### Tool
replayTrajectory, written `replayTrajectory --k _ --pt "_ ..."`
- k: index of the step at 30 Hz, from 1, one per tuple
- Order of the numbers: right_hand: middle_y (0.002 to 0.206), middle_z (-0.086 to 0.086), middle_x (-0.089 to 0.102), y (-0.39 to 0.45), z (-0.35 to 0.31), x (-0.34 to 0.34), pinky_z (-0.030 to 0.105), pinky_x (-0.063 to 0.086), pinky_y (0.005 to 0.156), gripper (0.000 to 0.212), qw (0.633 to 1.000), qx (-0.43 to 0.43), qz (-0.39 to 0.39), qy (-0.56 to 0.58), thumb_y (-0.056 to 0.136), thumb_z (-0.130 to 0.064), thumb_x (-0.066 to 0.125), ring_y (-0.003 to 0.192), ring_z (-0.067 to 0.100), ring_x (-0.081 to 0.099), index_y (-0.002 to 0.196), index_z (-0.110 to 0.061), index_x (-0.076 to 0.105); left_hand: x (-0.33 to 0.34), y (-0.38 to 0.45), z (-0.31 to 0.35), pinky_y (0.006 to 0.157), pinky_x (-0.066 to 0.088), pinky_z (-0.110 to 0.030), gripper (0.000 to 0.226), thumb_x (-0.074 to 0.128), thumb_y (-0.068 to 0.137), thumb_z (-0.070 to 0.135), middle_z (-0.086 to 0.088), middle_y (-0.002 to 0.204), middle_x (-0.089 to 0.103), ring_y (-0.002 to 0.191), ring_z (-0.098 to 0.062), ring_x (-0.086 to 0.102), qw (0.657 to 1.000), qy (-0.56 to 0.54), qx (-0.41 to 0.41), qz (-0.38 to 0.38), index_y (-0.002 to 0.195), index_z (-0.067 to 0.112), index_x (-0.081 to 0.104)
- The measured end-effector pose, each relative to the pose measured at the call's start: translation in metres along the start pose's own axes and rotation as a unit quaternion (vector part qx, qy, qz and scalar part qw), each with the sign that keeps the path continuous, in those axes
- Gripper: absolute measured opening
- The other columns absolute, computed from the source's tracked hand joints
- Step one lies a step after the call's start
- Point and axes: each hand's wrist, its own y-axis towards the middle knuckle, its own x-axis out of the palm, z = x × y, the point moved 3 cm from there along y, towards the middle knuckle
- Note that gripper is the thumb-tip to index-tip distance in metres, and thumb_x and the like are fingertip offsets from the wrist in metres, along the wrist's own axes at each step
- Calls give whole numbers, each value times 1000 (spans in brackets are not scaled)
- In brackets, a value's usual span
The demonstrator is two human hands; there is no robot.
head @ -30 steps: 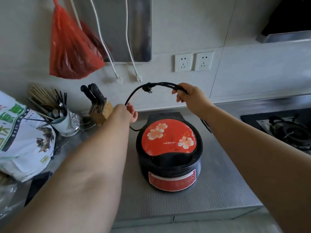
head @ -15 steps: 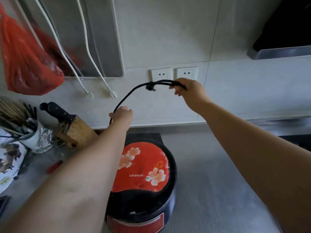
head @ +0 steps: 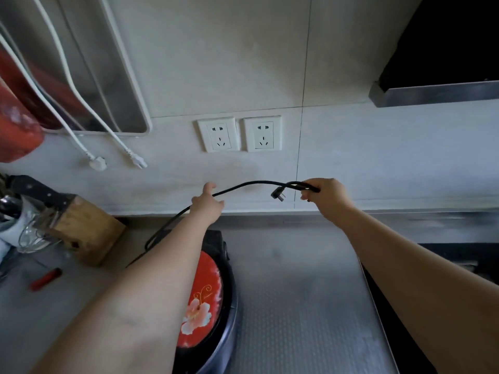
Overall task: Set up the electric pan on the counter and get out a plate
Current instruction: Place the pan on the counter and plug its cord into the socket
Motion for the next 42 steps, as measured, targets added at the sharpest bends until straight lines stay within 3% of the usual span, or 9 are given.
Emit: replayTrajectory --k 5,9,16,19,24,31,36,39,42 --pt "81 18 63 0 25 14 27 32 57 24 999 43 -23 -12 94 -26 56 64 19 47 102 -8 71 40 11 3 102 39 -40 52 37 102 34 -22 146 23 131 -40 32 970 220 64 -80 151 41 22" --pt "75 5 63 -4 32 26 26 34 53 26 997 63 -28 -16 95 -35 55 62 19 51 103 -16 72 62 15 -1 102 39 -39 43 40 98 28 -20 143 37 131 -37 32 956 273 84 -68 141 32 42" --pt "69 1 56 -9 43 28 26 36 52 28 991 101 17 82 100 -33 42 58 15 47 100 -19 67 64 -15 37 53 42 -21 25 53 86 26 -3 71 68 60 -19 60 981 -37 41 -184 73 14 70" --pt "66 1 54 -5 46 29 27 36 54 30 981 126 12 147 101 -27 36 57 14 45 105 -17 64 77 -30 61 50 39 -21 40 47 97 42 -5 75 70 55 -17 58 938 -238 -29 -252 83 13 70" --pt "72 -2 61 -1 44 14 22 40 65 27 970 84 -47 225 103 -23 36 67 11 54 107 -21 63 102 -31 73 60 41 -26 43 35 101 45 -3 85 65 63 -16 53 935 -309 -133 -111 109 16 64" --pt "74 -8 69 -9 54 16 21 39 70 22 970 -5 -184 160 103 -19 39 82 12 60 101 -22 60 118 -62 108 69 45 -31 48 26 103 48 -6 102 73 86 -22 65 752 -644 -100 -102 110 14 59" --pt "104 -4 70 -8 45 16 29 46 83 19 956 -11 -290 36 97 -22 53 105 24 60 112 -22 65 108 -78 108 68 45 -29 21 40 103 16 -1 70 62 65 -16 60 827 -557 -80 11 104 14 61" --pt "122 -5 62 3 13 9 26 39 86 36 968 -26 -237 74 97 -37 52 113 14 54 130 -25 57 106 -84 103 62 49 -25 19 40 103 11 -3 70 61 62 -16 57 875 -478 23 68 101 9 59" --pt "97 -2 68 12 -28 4 22 43 66 28 981 -60 -150 109 97 -36 50 88 15 60 109 -18 68 105 -84 106 60 51 -20 22 36 102 6 -10 86 63 63 -11 59 898 -419 108 85 101 5 58"
